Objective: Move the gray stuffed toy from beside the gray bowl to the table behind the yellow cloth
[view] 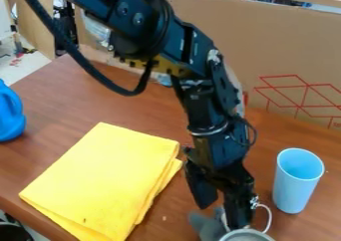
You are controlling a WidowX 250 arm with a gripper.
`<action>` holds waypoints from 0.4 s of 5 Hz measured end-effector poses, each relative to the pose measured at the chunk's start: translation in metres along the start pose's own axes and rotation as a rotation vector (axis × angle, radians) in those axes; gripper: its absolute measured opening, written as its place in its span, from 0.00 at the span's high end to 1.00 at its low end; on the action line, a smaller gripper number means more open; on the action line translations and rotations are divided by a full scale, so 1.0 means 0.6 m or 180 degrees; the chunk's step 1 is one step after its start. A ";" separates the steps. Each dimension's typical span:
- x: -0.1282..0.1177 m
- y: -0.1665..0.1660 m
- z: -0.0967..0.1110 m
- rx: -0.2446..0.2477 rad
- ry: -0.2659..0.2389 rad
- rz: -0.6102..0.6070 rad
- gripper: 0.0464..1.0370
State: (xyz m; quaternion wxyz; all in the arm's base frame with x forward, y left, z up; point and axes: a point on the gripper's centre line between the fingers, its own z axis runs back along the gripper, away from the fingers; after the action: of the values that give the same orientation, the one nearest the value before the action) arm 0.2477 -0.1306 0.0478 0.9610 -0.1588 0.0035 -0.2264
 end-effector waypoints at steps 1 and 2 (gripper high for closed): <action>0.002 0.002 -0.006 0.0000 0.0007 0.0054 0.04; -0.001 0.008 -0.015 0.0020 0.0034 0.0087 0.04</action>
State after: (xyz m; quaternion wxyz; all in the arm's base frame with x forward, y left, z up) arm 0.2486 -0.1292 0.0376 0.9645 -0.1545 0.0100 -0.2141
